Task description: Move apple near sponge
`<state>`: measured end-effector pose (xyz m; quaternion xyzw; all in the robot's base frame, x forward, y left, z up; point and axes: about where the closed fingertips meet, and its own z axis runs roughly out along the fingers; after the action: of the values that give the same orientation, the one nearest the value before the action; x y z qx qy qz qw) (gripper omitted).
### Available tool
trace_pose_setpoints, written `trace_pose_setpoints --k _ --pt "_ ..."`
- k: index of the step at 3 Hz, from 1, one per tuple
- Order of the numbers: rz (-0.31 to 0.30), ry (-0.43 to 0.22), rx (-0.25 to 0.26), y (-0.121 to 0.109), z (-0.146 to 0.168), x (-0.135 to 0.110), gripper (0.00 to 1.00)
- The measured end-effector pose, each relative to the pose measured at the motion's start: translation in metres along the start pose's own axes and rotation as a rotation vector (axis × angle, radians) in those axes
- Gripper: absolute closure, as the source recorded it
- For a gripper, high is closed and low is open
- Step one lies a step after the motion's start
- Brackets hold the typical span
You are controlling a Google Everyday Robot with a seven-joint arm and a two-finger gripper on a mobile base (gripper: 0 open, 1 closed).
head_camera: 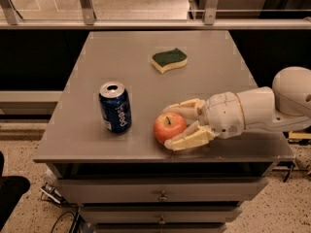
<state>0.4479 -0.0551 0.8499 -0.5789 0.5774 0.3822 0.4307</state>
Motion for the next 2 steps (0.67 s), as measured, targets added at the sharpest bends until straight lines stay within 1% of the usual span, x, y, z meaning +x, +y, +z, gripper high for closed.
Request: trace_pose_setpoints --k 1,2 --pt "-0.002 0.000 -0.003 0.0005 0.0014 -0.0010 0.85" --pt "-0.004 0.000 -0.007 0.0011 0.0030 -0.0022 1.00"
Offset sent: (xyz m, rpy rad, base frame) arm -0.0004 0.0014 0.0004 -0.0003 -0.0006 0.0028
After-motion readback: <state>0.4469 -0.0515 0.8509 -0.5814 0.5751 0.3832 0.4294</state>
